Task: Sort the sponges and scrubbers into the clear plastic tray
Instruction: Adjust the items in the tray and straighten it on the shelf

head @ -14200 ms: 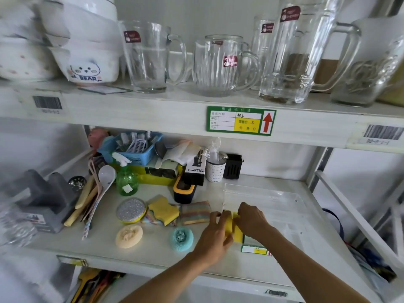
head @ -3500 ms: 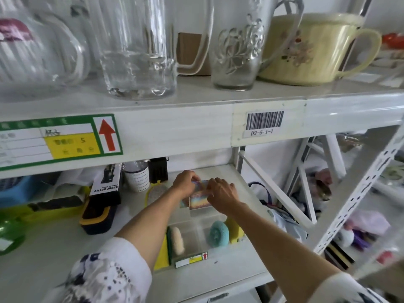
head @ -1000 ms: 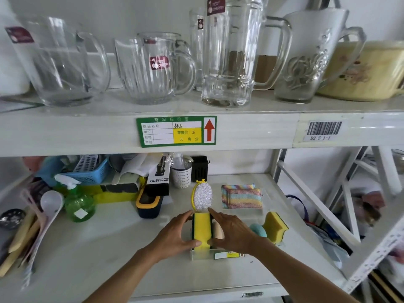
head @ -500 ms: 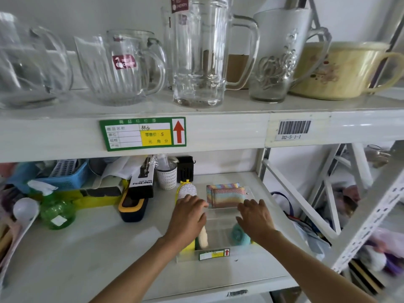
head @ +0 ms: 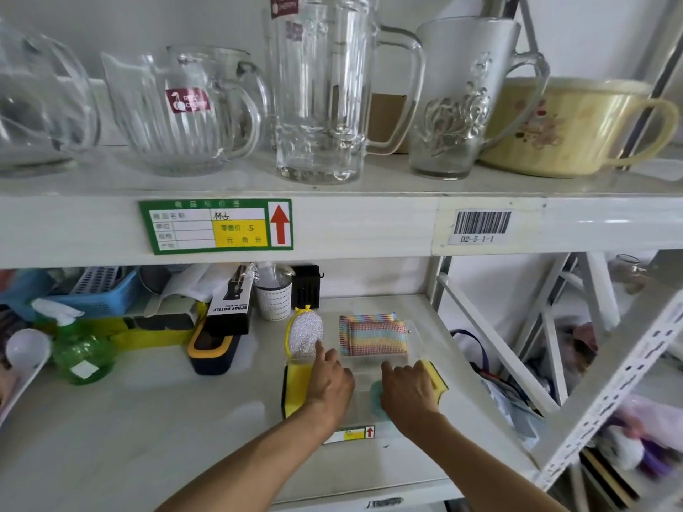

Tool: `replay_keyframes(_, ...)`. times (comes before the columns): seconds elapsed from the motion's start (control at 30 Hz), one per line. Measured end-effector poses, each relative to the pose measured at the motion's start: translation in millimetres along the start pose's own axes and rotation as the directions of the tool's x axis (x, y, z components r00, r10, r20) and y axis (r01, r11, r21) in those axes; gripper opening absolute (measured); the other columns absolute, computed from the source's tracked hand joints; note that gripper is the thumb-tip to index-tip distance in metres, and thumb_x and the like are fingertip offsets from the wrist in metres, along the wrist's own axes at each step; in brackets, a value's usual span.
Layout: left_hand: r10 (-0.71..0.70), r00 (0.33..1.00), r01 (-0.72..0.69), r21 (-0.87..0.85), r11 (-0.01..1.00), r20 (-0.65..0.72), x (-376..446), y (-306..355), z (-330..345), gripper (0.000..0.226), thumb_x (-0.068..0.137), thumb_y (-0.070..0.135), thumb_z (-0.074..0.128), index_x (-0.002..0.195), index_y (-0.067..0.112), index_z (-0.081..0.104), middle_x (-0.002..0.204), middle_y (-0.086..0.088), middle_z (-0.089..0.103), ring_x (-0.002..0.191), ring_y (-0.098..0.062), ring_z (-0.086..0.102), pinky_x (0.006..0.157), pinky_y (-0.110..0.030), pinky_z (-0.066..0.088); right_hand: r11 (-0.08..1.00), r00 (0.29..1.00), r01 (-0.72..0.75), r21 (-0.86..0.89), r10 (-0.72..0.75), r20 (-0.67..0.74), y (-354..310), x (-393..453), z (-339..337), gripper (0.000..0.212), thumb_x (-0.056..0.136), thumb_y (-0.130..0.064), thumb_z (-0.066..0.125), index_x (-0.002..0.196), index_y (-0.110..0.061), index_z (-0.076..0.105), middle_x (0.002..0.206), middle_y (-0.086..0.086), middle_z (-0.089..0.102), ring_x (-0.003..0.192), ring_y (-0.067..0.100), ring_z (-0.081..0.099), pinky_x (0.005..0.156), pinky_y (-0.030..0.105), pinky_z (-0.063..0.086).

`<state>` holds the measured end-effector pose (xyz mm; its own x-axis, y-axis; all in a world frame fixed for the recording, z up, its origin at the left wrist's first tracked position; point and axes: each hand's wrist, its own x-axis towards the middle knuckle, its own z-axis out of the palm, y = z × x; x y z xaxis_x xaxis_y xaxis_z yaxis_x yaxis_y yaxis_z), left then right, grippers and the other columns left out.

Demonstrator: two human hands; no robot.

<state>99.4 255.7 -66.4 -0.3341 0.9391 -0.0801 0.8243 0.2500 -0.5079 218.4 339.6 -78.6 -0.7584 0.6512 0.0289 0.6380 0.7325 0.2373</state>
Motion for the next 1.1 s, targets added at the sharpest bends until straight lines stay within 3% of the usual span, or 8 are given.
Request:
replay_keyframes(0.17,-0.022,1.0,0.022,-0.013,1.0,-0.01,0.1,-1.2,4.5,0.03,0.092,0.028,0.052,0.119,0.015,0.057,0.123,-0.014,0.061,0.125,-0.035,0.04,0.116,-0.064,0.005,0.973,1.0,-0.018,0.232,0.019,0.001,-12.7,6.9,0.7,0.054,0.098,-0.03,0.045,0.144,-0.012,0.024,0.116,0.011,0.058,0.099,0.03,0.064,0.075,0.035,0.049)
replay_keyframes(0.37,-0.05,0.996,0.044,-0.08,0.996,-0.076,2.3,-4.7,18.4,0.024,0.091,0.026,0.054,0.108,0.014,0.066,0.117,-0.012,0.06,0.12,-0.032,0.044,0.115,-0.064,0.009,0.929,0.999,0.009,0.371,0.005,-0.037,-26.5,8.0,1.8,0.044,0.095,-0.04,0.051,0.129,-0.013,0.041,0.113,0.012,0.061,0.1,0.032,0.065,0.081,0.038,0.052)
replay_keyframes(0.77,-0.053,0.981,0.01,-0.225,0.974,-0.187,-0.6,-10.2,14.5,0.03,0.091,0.031,0.053,0.107,0.009,0.065,0.112,-0.013,0.06,0.115,-0.032,0.047,0.113,-0.059,0.019,0.903,0.989,0.05,0.426,0.016,-0.15,-20.4,5.0,7.5,0.034,0.099,-0.043,0.04,0.117,-0.016,0.047,0.103,0.009,0.067,0.091,0.029,0.068,0.072,0.036,0.054)
replay_keyframes(0.83,-0.057,0.971,-0.015,-0.297,0.955,-0.232,-0.1,-8.3,6.4,0.028,0.09,0.028,0.053,0.108,0.01,0.065,0.113,-0.011,0.059,0.114,-0.031,0.048,0.112,-0.056,0.024,0.908,0.971,0.054,0.415,0.05,-0.234,-11.2,5.4,5.6,0.032,0.097,-0.042,0.046,0.114,-0.016,0.051,0.097,0.007,0.069,0.08,0.027,0.07,0.063,0.035,0.055)
replay_keyframes(0.9,-0.058,0.951,-0.051,-0.337,0.94,-0.304,2.1,-4.5,-2.8,0.024,0.082,0.029,0.06,0.099,0.015,0.068,0.104,-0.006,0.064,0.104,-0.027,0.056,0.102,-0.048,0.04,0.929,0.94,0.042,0.368,0.088,-0.329,3.9,5.7,-0.9,0.024,0.088,-0.035,0.064,0.1,-0.016,0.059,0.083,0.004,0.07,0.063,0.023,0.069,0.049,0.034,0.053)
replay_keyframes(0.97,-0.079,0.92,-0.112,-0.449,0.886,-0.385,4.9,5.2,-7.6,0.023,0.077,0.031,0.064,0.095,0.019,0.068,0.097,-0.002,0.067,0.095,-0.023,0.062,0.087,-0.038,0.05,0.935,0.916,-0.023,0.355,0.162,-0.367,23.6,6.2,-7.5,0.022,0.078,-0.025,0.074,0.092,-0.015,0.061,0.078,0.004,0.067,0.064,0.023,0.067,0.049,0.035,0.052)
replay_keyframes(1.0,-0.095,0.917,-0.152,-0.56,0.814,-0.387,6.6,11.7,-9.3,0.026,0.081,0.029,0.061,0.104,0.018,0.066,0.103,-0.003,0.067,0.1,-0.024,0.061,0.087,-0.037,0.05,0.931,0.917,-0.071,0.358,0.202,-0.345,34.2,5.8,-10.8,0.022,0.078,-0.023,0.074,0.093,-0.014,0.061,0.082,0.004,0.066,0.07,0.025,0.066,0.055,0.036,0.052)
replay_keyframes(1.1,-0.092,0.967,-0.159,-0.849,0.503,-0.236,12.1,33.3,-18.8,0.043,0.092,0.02,0.049,0.135,0.02,0.046,0.137,-0.004,0.054,0.127,-0.023,0.049,0.105,-0.036,0.041,0.908,0.921,-0.266,0.325,0.339,-0.192,60.2,0.3,-13.1,0.024,0.092,-0.03,0.055,0.11,-0.014,0.054,0.106,0.006,0.059,0.096,0.027,0.06,0.079,0.04,0.047)
